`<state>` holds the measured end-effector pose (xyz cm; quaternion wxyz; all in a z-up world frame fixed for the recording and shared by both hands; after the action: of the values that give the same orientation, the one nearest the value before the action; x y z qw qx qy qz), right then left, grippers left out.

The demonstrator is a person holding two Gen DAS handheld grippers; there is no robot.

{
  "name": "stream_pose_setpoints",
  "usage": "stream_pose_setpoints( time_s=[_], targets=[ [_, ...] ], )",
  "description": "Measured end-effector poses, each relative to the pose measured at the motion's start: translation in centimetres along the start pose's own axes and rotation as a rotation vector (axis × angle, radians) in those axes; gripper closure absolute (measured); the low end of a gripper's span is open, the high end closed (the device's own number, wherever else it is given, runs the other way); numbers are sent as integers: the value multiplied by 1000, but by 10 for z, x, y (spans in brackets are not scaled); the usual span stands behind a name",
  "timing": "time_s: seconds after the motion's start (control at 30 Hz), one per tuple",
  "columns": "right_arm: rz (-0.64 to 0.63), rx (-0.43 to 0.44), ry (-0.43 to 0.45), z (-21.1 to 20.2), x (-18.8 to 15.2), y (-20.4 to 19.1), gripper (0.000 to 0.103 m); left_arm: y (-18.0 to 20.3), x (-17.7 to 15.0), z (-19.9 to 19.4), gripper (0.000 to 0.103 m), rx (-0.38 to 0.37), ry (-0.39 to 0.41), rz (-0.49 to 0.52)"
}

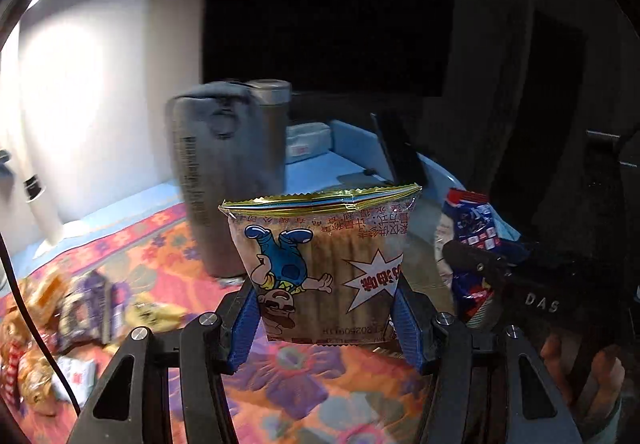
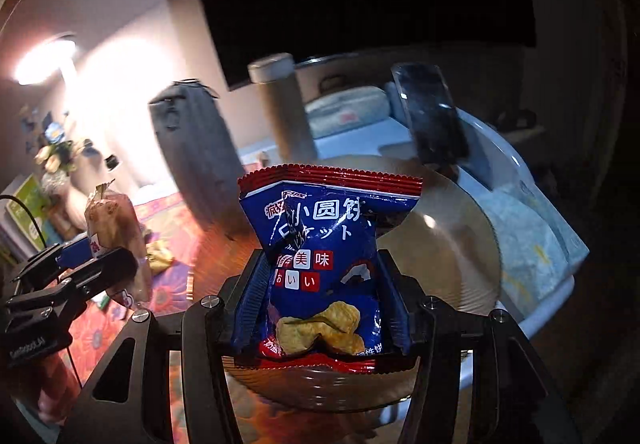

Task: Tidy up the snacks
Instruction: 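Carry both bags to the glass plate and open both tools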

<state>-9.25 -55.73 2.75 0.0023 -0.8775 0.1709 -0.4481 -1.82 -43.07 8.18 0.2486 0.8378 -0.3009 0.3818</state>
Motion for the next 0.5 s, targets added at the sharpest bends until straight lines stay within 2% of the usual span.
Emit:
stream_pose_setpoints(
  time_s=[0.23, 0.3, 0.37, 0.5],
  targets=[
    [25, -9, -37, 13, -5, 18, 46, 23, -5, 43, 45, -49, -82, 9],
    [37, -11, -31, 13, -3, 22, 40, 22, -6, 49, 37, -48, -103, 4],
    [50, 0, -11, 7, -1, 24, 31, 19, -2, 50, 29, -34, -82, 0],
    [60, 5, 9, 1, 3, 27, 29, 4, 0, 37, 27, -34, -50, -35]
  ],
)
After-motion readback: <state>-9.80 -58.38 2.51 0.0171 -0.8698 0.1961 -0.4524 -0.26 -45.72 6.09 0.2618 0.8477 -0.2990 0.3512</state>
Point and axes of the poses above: each gripper's, at about its wrist camera, not at the fingertips, and z roughly the way its jaws point, y to its right, x to its top, the point moved 10 cm from there along z, roughly the way its jaws point, and after that the axes turned 6 degrees about -z, right-handed, at the moved point
